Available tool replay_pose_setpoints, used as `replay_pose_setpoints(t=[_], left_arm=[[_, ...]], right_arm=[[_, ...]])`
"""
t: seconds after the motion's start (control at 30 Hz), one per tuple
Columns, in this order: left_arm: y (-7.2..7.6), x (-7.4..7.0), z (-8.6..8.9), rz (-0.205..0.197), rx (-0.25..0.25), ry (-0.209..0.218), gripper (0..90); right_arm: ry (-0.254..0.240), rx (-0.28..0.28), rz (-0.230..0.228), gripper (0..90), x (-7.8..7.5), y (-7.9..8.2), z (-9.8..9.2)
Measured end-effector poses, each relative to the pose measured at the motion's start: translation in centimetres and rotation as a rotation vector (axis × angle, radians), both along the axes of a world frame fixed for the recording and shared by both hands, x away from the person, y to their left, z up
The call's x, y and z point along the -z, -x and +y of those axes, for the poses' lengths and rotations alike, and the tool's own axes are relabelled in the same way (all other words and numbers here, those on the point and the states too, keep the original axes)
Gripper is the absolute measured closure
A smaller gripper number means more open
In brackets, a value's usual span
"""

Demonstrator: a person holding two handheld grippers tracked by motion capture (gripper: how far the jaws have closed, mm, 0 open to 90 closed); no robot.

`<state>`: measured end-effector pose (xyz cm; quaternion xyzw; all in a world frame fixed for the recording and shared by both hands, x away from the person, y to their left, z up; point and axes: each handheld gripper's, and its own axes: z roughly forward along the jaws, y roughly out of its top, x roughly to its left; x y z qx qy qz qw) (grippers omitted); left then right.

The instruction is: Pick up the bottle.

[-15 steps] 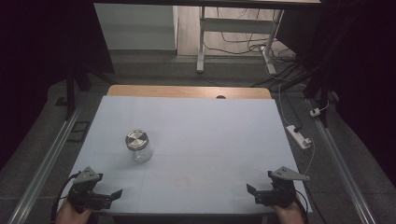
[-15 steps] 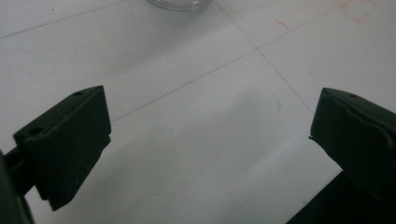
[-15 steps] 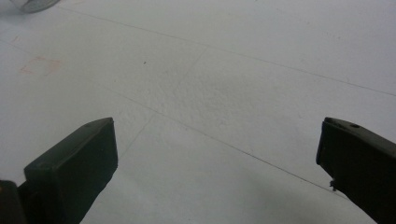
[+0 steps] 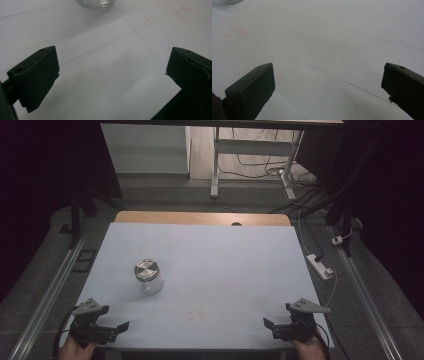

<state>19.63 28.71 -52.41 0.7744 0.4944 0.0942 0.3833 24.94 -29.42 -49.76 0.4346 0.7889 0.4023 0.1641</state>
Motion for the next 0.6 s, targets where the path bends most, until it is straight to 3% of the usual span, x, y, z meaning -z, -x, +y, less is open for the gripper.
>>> replay_pose_setpoints(t=[0.3, 0.53, 0.6], left_arm=[[0.02, -0.03, -0.35, -0.004, -0.011, -0.032, 0.0], [-0.03, -0.22, -0.20, -0.018, -0.012, 0.000, 0.0], [-0.06, -0.36, -0.25, -0.037, -0.012, -0.016, 0.0]], right_arm=[[0.003, -0.013, 0.004, 0.0, 0.02, -0.03, 0.03], [0.002, -0.016, 0.006, 0.0, 0.03, -0.06, 0.04], [0.002, -0.017, 0.006, 0.0, 0.03, -0.07, 0.04]])
